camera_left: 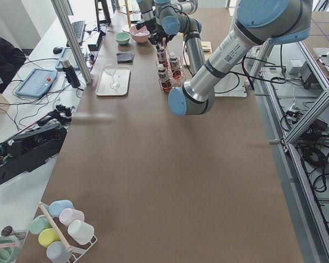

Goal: Take tea from basket to plate

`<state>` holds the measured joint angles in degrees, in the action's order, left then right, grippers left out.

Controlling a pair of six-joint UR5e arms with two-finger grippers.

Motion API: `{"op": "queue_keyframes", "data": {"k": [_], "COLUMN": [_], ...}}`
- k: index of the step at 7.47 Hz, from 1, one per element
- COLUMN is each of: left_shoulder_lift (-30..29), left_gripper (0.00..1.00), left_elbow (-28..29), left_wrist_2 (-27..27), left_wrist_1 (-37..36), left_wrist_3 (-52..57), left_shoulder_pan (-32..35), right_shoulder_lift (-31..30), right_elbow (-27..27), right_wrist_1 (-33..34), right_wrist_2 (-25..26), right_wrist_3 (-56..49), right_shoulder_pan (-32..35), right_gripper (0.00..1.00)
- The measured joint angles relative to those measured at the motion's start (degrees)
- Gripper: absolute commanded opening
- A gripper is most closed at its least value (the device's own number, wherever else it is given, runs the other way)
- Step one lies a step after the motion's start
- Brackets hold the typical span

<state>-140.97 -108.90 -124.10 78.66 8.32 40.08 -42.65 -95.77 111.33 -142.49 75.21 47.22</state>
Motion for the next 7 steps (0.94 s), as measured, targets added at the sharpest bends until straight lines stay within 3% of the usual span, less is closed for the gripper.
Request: {"op": "queue_keyframes", "data": {"k": [4,7], "left_shoulder_lift": [0.08,0.15], "left_gripper": [0.00,0.00], "left_elbow": [-0.19,-0.25], "left_wrist_2": [-0.05,-0.27], "left_wrist_1": [0.00,-0.08], "left_wrist_3": [0.03,0.03], "left_shoulder_pan": [0.00,0.13], "right_shoulder_lift": [0.37,3.26], "right_elbow": [-3.84,-2.56], "right_wrist_1": [4.88,5.45], "right_wrist_2": [-3.44,-5.40], "right_wrist_3": [-0.32,-0.38], "right_shoulder_pan": [5.40,9.79], "right_gripper": [0.00,0.00]}}
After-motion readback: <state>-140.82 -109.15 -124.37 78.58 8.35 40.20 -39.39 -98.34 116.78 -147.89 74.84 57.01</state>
